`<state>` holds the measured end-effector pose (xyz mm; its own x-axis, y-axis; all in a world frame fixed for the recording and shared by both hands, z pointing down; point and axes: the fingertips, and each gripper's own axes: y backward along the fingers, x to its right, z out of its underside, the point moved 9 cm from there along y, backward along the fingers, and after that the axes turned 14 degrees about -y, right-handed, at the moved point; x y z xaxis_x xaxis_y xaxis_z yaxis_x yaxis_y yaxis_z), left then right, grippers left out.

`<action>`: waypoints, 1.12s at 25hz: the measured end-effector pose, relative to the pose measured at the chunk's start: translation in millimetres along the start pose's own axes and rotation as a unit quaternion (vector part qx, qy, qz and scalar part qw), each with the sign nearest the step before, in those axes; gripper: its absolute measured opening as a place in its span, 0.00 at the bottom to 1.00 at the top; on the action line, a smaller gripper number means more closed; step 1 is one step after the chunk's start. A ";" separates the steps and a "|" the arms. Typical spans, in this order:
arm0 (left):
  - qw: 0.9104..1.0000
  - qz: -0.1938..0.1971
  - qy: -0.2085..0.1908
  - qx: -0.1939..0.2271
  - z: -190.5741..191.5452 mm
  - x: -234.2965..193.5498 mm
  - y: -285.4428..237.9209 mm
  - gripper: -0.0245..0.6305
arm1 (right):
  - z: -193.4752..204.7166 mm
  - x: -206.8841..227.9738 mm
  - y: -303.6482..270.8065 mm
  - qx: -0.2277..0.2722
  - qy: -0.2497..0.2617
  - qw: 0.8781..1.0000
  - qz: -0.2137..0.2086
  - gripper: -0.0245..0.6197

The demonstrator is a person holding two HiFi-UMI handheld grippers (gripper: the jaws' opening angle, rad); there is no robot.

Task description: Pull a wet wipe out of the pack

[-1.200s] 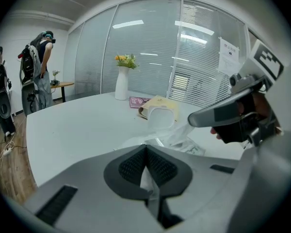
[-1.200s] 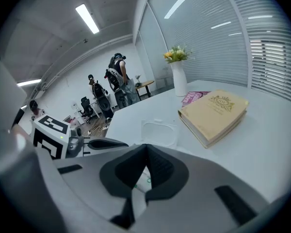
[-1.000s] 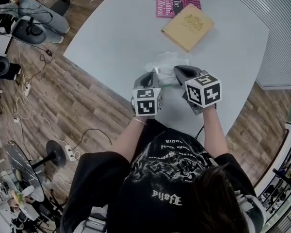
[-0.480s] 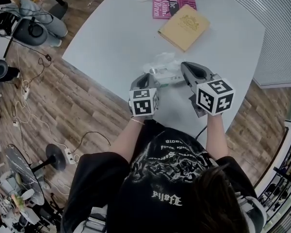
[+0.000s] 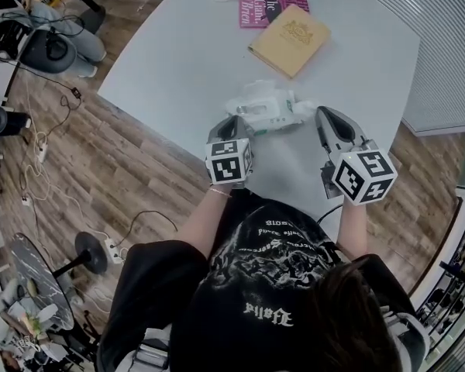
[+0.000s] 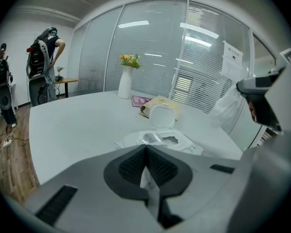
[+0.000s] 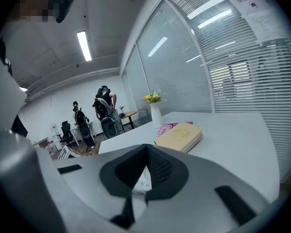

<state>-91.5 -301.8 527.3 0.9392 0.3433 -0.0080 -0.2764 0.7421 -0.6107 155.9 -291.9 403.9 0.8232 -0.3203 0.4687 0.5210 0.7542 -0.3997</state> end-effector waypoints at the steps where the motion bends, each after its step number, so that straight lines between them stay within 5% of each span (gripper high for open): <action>1: 1.000 0.000 0.000 0.000 0.4 -0.1 0.2 0.05 | 0.9 1.8 3.5 0.004 -0.002 1.000 0.005 0.04; 10: 0.999 0.001 0.036 0.028 -7.6 1.1 13.7 0.05 | 9.1 5.0 8.7 0.011 0.003 1.000 0.029 0.04; 19: 0.986 0.054 -0.028 0.153 -27.7 11.3 69.1 0.05 | 15.3 -3.9 14.1 0.059 0.060 0.996 0.033 0.04; 28: 0.970 0.048 -0.077 0.226 -50.5 17.8 110.4 0.05 | 45.5 -14.6 31.9 0.112 0.099 0.985 0.082 0.04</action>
<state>-95.0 -242.9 419.7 0.8722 0.4802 0.0926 -0.4555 0.8666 -0.2039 150.2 -237.1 420.2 0.9317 -0.2717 0.2409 0.3322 0.9057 -0.2634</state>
